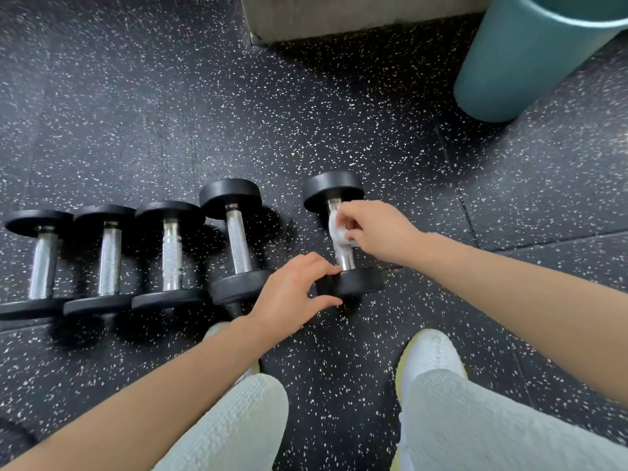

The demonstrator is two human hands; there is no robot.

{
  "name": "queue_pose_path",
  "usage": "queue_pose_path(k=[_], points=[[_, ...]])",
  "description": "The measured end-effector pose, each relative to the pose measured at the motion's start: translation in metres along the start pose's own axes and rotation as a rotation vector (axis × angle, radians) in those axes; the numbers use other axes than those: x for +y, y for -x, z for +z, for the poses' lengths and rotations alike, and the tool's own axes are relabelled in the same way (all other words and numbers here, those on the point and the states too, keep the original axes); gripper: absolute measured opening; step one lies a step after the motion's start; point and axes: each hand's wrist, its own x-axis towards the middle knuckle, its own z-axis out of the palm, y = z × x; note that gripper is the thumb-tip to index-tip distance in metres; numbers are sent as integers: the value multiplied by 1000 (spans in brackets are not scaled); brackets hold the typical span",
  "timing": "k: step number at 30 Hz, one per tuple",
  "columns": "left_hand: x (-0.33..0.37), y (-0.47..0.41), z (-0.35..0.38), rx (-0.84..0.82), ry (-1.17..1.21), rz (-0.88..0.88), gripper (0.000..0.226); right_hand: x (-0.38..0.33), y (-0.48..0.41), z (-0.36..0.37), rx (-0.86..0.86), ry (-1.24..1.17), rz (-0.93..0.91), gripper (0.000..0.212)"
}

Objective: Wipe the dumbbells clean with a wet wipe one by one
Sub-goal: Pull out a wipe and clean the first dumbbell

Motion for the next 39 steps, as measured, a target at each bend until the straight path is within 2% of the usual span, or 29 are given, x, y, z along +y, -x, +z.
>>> queue_pose_path(k=[3,8,10,13,16,22,24,27,31,36,39], points=[[4,0,0,8,-24,-3,49,-1,3,3,14,2,38,20],[9,-4,2,14,-64,18,48,-6,22,10,-157,114,-66,12],[11,-5,2,13,-80,28,48,-6,11,7,-131,99,-32,16],[14,-8,3,5,-84,32,49,-6,-10,1,10,93,72,21],[15,-8,3,2,-85,35,49,-7,-14,-1,73,72,114,19],[13,-7,3,-6,-69,49,47,-14,24,11,-131,182,21,21],[15,-7,3,-13,-91,52,45,-13,15,9,-100,189,21,21],[18,-11,3,-24,-129,39,45,-14,-11,7,38,210,57,25],[19,-13,2,-31,-125,39,45,-18,-17,12,167,290,58,19],[17,-13,2,-8,-78,-10,46,-12,18,19,76,247,-46,20],[18,-12,3,3,-62,-10,44,-5,9,21,94,263,-66,21]])
